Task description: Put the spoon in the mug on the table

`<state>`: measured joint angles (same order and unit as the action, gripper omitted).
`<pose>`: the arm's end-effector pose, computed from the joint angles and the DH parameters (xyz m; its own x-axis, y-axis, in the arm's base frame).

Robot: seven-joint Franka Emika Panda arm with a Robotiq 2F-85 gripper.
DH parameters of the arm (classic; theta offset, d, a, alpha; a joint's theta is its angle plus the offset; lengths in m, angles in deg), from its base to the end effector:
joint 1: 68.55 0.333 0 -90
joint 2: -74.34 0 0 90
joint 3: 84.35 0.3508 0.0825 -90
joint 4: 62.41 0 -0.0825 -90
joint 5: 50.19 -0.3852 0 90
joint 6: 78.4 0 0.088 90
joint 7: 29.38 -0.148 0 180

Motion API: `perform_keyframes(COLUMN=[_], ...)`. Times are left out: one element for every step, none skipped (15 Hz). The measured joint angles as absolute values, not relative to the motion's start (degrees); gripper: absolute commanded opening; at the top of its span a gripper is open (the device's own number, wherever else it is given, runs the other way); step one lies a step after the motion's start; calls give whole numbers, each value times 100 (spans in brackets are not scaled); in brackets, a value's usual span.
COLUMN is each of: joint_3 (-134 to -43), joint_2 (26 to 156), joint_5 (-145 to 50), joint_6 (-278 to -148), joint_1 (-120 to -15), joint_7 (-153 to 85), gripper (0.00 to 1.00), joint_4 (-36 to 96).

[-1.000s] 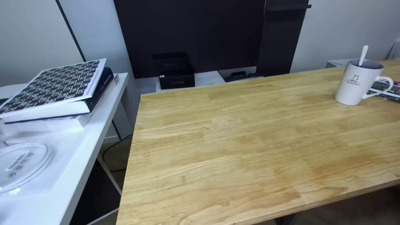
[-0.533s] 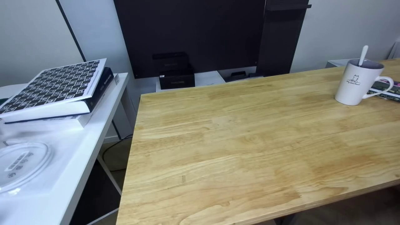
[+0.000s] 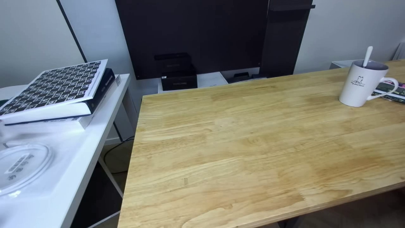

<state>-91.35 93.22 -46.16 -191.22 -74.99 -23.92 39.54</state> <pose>0.6134 -0.1489 0.3548 0.9830 -0.1088 -0.1477 -0.0968 -0.9916 0.0861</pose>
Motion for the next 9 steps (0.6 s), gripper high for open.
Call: perform_keyframes(joint_3=[-9123,-9106,-9084,-9061,-9036,-9006,-8978,-8943,-8911], joint_2=[9529,9737,9941,10146,10348,10527,10694,10843,10970], joint_5=[-4649,-4689,-4713,-4744,-4787,-4821,-4854,-4898,-4923], joint_6=[-18958,-18790,-18629,-18482,-18353,-18256,-18181,-18132,-18111], joint_1=[-7500,-7501,-7502,-7503,-7504,-7508,-7509,-7511,-7512], joint_7=[-2392,-2392,-2392,-2388,-2383,-2377,-2371,-2364,-2357], gripper=[100,100,100,100,100,100,100,100,100], joint_4=[3652,3355,3061,2777,2512,2288,2096,1940,1823])
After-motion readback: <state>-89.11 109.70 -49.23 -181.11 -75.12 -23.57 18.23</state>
